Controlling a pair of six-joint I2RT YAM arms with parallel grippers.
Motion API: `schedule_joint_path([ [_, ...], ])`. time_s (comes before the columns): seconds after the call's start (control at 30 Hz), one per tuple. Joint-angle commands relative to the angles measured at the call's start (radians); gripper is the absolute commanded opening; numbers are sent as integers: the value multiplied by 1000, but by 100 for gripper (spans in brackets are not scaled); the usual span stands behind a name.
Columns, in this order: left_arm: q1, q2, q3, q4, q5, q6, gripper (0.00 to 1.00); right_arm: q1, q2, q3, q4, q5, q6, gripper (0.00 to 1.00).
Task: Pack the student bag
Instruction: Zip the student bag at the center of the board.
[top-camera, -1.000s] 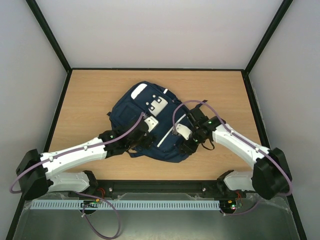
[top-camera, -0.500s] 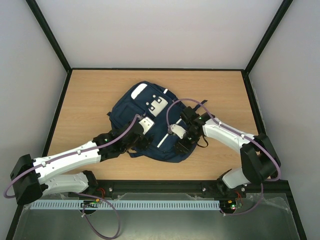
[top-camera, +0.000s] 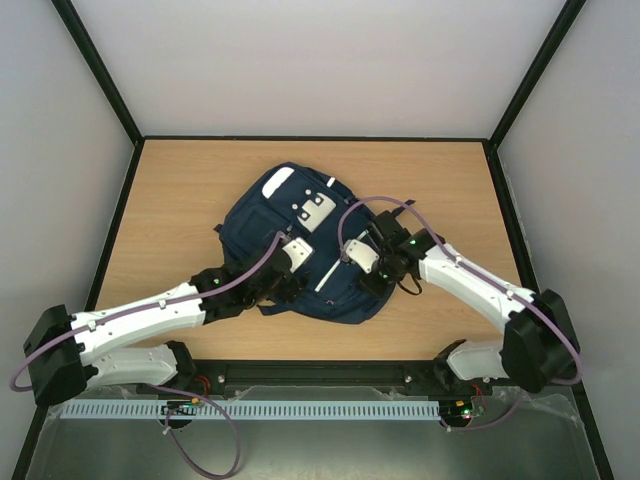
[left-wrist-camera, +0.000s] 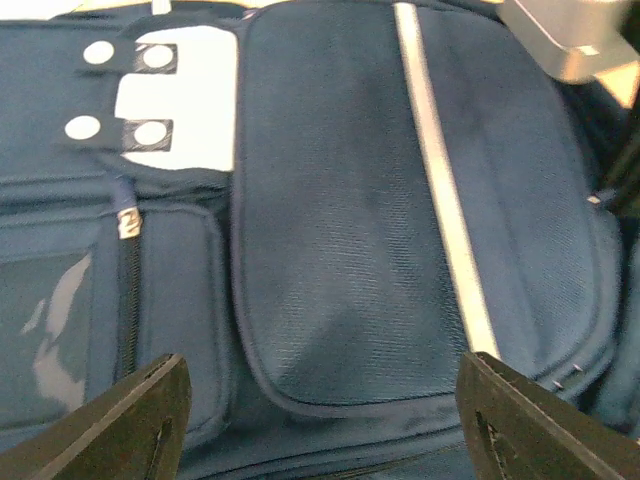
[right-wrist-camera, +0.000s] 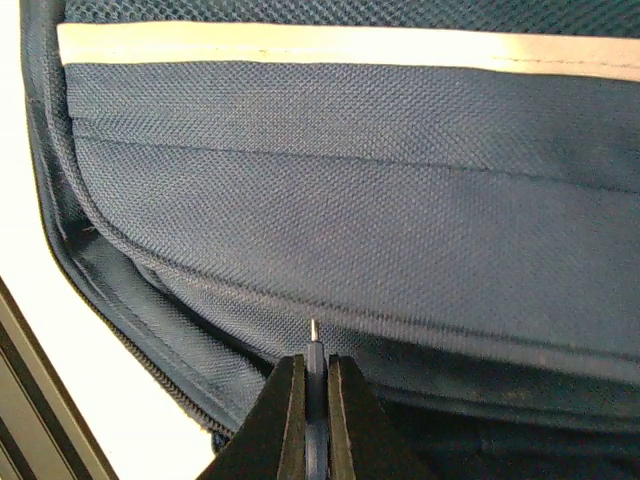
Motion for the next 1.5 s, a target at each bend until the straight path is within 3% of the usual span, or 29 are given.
schedule_joint_path([
  [0.0,-70,8,-13,66,16,25,74,0,-92,-20,-35,96,-14,1],
  [0.23,-194,43,-86,253,-14,37,72,-1,-156,-42,-31,103,-16,1],
  [0.5,-221,118,-200,550,-72,72,73,-1,-188,-43,-26,32,9,1],
  [0.73,-220,218,-156,638,-60,152,70,0,-196,-34,-24,-15,14,1],
  [0.97,-220,363,-75,648,-64,156,50,0,-206,-19,-32,-11,9,1],
  [1.23,-221,384,-61,631,-130,127,18,-7,-222,-47,-24,53,10,1],
  [1.47,-221,276,-121,587,-115,93,10,-151,-187,-50,-9,101,-34,1],
])
